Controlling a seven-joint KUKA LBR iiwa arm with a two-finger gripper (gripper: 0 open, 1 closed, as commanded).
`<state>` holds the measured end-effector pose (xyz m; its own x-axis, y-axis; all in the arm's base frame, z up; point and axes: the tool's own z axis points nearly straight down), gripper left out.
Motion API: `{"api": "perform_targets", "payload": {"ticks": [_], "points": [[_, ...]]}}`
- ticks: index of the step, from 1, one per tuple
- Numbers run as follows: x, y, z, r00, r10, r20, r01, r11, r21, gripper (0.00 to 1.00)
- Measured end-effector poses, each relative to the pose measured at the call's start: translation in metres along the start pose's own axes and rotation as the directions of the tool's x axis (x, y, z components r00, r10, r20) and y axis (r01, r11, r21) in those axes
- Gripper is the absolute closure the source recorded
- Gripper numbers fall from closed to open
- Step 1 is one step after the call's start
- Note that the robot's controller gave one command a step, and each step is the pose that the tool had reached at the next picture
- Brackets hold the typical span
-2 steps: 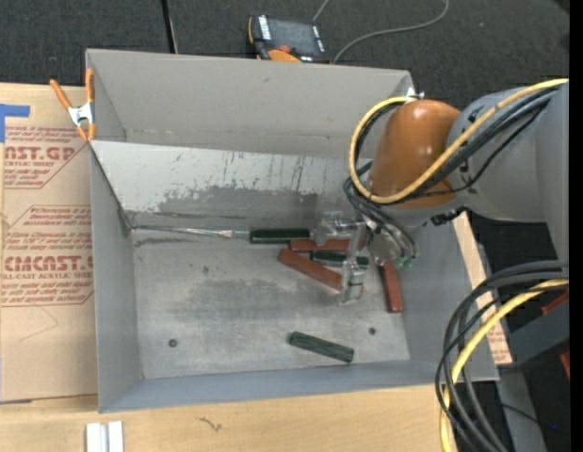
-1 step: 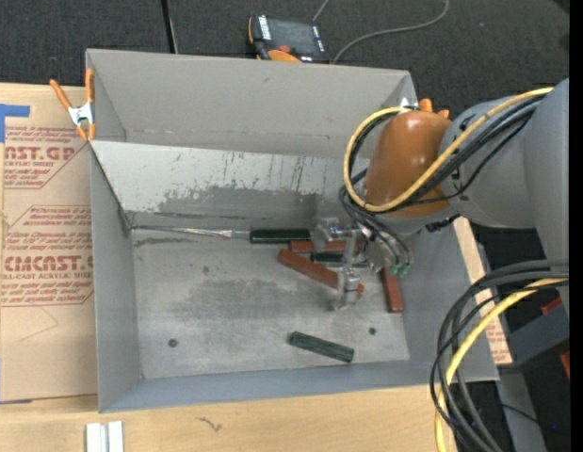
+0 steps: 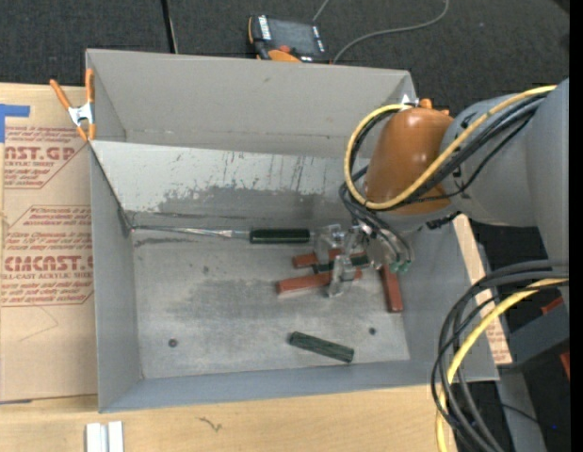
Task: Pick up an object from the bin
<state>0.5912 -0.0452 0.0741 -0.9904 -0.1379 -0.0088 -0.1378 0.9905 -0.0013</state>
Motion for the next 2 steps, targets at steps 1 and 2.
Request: {"api": "perform_targets", "payload": {"ticks": [1,2], "points": [[0.004,0.021,-0.001,0.999,0.036,0.007,-0.036,0.999,0.003,1.0],[0.018,-0.02,-0.135,0.955,-0.298,-0.001,0.298,0.955,0.001,1.0]]}}
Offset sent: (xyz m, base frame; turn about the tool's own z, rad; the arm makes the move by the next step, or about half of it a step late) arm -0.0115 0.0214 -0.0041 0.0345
